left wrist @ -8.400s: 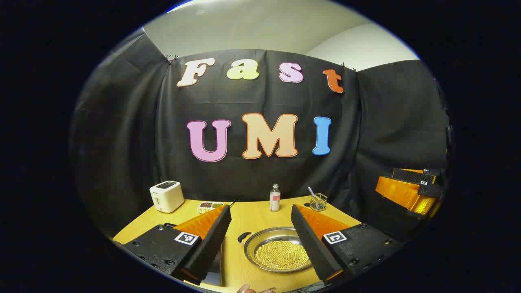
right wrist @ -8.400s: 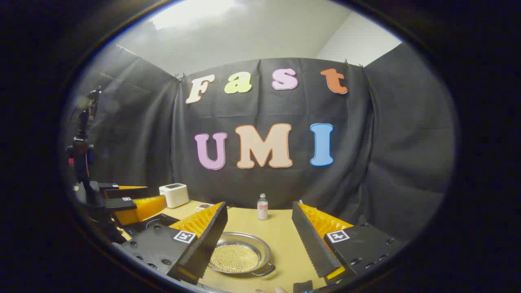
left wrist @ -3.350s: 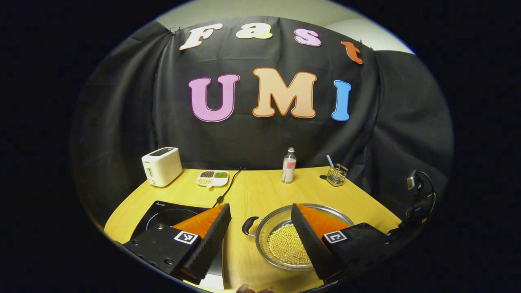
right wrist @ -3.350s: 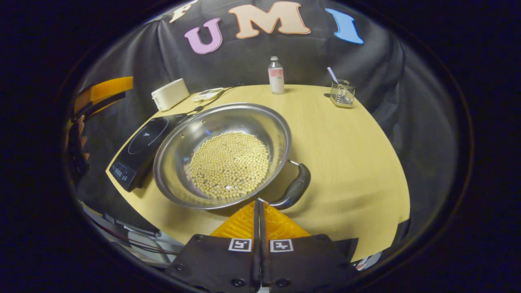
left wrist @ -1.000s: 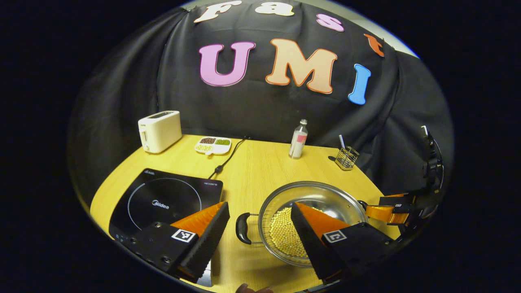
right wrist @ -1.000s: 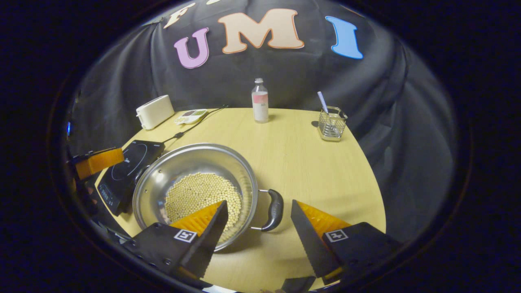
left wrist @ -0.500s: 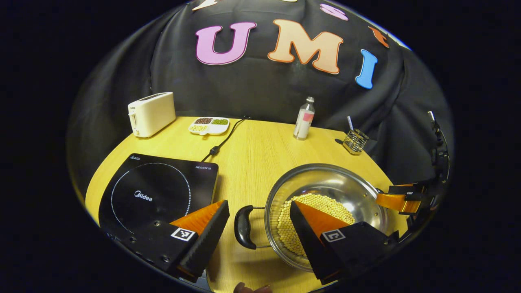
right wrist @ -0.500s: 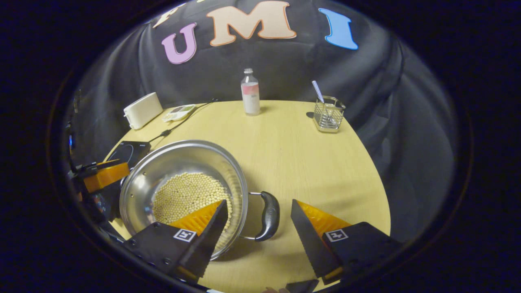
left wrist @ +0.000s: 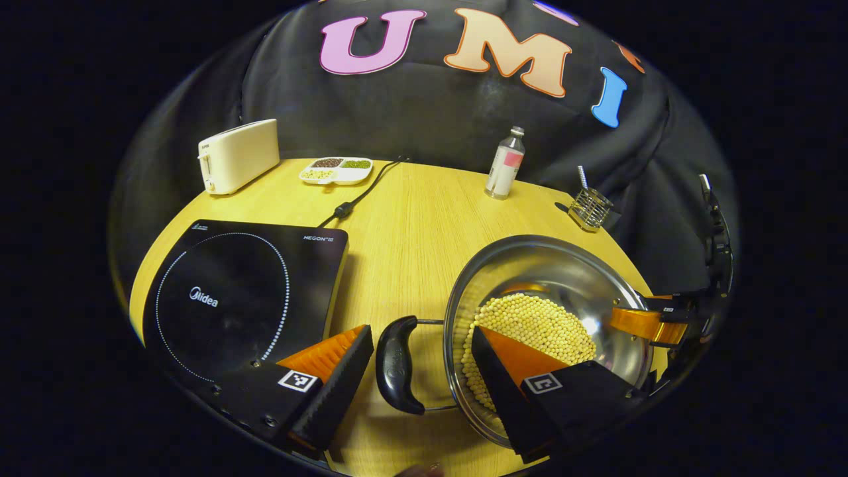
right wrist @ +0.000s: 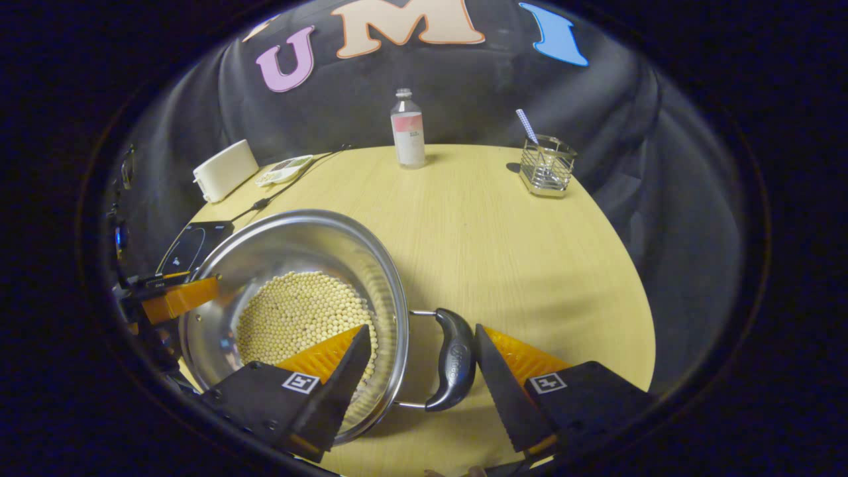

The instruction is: First push the handle of the pot to place it horizontally, then grasp the pot with both hands and set it on the induction cooktop.

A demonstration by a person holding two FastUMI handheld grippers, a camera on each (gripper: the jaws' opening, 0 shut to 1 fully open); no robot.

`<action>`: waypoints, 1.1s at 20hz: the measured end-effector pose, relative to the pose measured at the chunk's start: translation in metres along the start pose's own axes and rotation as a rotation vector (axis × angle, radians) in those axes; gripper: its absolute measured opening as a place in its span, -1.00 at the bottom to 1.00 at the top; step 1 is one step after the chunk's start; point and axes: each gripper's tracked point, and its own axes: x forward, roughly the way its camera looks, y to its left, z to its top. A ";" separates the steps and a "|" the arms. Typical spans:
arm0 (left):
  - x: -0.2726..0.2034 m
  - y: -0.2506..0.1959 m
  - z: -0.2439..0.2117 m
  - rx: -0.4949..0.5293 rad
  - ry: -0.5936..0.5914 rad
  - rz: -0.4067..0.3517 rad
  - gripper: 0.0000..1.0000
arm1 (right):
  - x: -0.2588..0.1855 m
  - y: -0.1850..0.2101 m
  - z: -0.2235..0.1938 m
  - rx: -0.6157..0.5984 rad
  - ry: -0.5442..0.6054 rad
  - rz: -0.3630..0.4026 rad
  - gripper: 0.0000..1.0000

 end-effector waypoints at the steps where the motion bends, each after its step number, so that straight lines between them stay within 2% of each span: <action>1: 0.002 0.000 -0.002 0.008 0.009 0.002 0.94 | 0.002 -0.001 -0.002 0.006 0.006 -0.003 0.97; 4: 0.006 0.000 -0.002 0.015 0.003 0.002 0.93 | 0.005 -0.001 -0.005 0.017 0.016 -0.006 0.93; 6: 0.008 0.000 -0.004 0.011 0.009 0.003 0.75 | 0.008 -0.002 -0.008 0.018 0.022 -0.007 0.87; 7: 0.010 0.000 -0.004 0.009 0.015 0.004 0.83 | 0.009 -0.002 -0.010 0.021 0.030 -0.004 0.91; 8: 0.011 0.000 -0.006 0.008 0.021 0.006 0.70 | 0.010 -0.001 -0.011 0.029 0.035 -0.001 0.73; 9: 0.012 0.003 -0.006 0.012 0.023 0.016 0.72 | 0.011 0.000 -0.012 0.039 0.040 0.003 0.55; 10: 0.012 0.004 -0.007 0.017 0.027 0.020 0.55 | 0.012 0.000 -0.012 0.040 0.038 0.002 0.38; 11: 0.012 0.006 -0.006 0.019 0.025 0.025 0.55 | 0.011 -0.002 -0.012 0.045 0.038 -0.006 0.38; 12: 0.013 0.006 -0.006 0.016 0.024 0.021 0.42 | 0.009 0.000 -0.011 0.053 0.041 -0.001 0.39; 13: 0.012 0.006 -0.006 0.010 0.023 0.019 0.45 | 0.013 -0.001 -0.012 0.053 0.039 0.000 0.38; 15: 0.012 0.005 -0.006 0.000 0.023 0.014 0.37 | 0.012 -0.001 -0.012 0.051 0.040 0.000 0.43; 20: 0.012 0.005 -0.005 -0.002 0.030 0.013 0.27 | 0.012 -0.001 -0.011 0.053 0.037 -0.009 0.17; 22: 0.013 0.005 -0.005 -0.003 0.029 0.010 0.27 | 0.011 -0.001 -0.011 0.052 0.037 -0.014 0.18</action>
